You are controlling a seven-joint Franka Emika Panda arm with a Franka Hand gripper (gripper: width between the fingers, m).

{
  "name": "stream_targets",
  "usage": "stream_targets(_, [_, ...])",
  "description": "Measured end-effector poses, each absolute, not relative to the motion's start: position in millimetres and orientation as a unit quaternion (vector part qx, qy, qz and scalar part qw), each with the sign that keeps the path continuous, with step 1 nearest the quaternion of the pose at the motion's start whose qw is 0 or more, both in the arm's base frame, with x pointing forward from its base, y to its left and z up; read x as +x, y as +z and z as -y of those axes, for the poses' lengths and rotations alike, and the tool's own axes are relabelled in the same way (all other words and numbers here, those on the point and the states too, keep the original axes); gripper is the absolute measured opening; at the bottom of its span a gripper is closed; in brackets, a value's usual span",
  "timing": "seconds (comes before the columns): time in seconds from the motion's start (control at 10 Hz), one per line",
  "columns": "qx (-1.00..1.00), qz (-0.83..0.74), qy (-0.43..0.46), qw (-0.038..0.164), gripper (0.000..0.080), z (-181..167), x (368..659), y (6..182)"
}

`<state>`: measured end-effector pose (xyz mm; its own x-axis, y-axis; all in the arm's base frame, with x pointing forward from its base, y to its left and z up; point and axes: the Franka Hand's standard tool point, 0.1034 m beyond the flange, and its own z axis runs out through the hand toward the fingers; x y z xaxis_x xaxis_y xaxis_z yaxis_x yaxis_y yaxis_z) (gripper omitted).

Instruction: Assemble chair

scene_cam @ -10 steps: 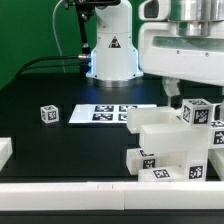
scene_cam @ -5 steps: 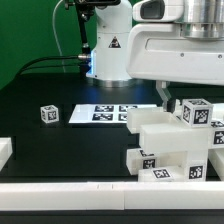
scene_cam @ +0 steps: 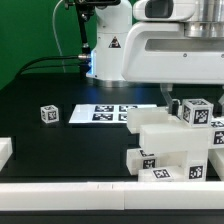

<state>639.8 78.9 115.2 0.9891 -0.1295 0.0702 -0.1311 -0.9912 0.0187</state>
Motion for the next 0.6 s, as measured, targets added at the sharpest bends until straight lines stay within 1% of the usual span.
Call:
stream_targets(0.1, [0.995,0.094,0.035,0.011,0.0278,-78.9,639.7,115.1])
stream_targets(0.6, [0.954,0.297,0.037,0.004,0.0281,-74.9,639.8,114.8])
